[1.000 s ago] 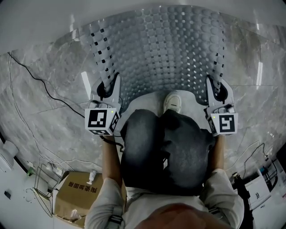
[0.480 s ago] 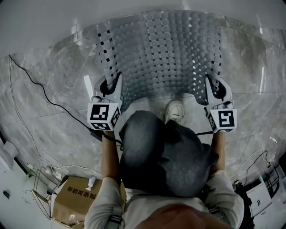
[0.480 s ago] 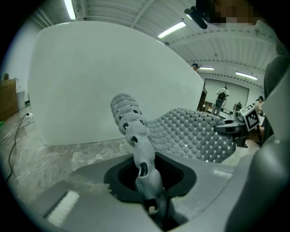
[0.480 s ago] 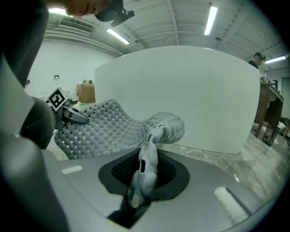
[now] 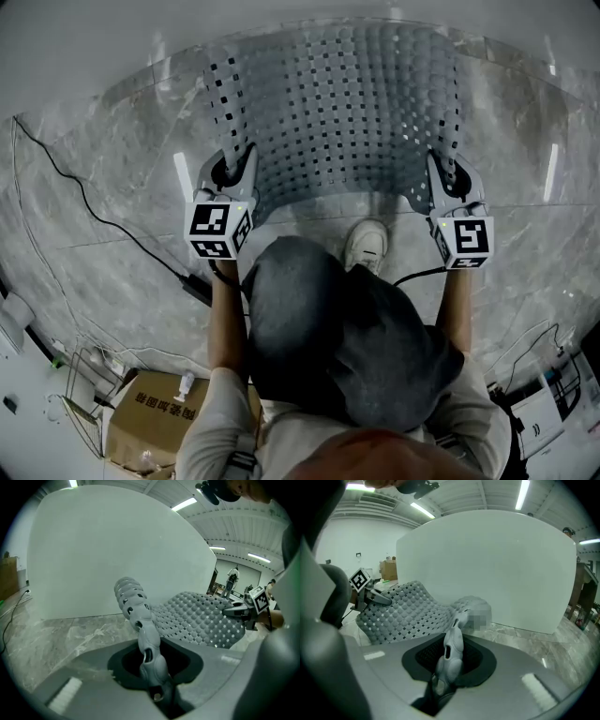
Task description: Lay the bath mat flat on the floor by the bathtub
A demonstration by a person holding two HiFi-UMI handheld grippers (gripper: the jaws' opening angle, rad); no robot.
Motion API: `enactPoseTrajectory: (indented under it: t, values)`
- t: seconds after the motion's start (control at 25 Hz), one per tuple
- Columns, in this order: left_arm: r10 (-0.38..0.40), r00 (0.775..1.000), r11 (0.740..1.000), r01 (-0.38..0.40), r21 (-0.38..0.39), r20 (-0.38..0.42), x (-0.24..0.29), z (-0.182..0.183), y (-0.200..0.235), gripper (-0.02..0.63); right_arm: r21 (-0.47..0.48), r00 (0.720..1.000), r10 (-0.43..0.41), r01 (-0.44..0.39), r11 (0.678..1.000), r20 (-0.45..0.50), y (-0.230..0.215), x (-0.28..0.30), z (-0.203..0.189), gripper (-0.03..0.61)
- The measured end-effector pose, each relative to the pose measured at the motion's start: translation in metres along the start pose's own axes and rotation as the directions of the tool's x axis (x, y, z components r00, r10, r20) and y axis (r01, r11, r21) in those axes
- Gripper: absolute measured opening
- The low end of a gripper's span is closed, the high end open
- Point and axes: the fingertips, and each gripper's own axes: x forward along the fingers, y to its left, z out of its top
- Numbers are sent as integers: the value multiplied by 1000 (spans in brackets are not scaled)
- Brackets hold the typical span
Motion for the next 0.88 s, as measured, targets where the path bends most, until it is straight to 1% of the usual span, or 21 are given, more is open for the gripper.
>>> enactPoseTrajectory:
  t: [0.24, 0.6, 0.88]
  values:
    - [14, 999, 1000, -13, 8, -34, 23, -16, 11, 84, -23, 999, -4, 3, 1000, -33, -7, 21, -17, 67]
    - [46, 996, 999, -44, 20, -71, 42, -27, 20, 87, -63, 997, -9, 4, 998, -71, -21, 39, -31, 69]
    - [73, 992, 996, -69, 49, -105, 54, -36, 33, 92, -51, 994, -22, 17, 999, -107, -27, 51, -44, 71]
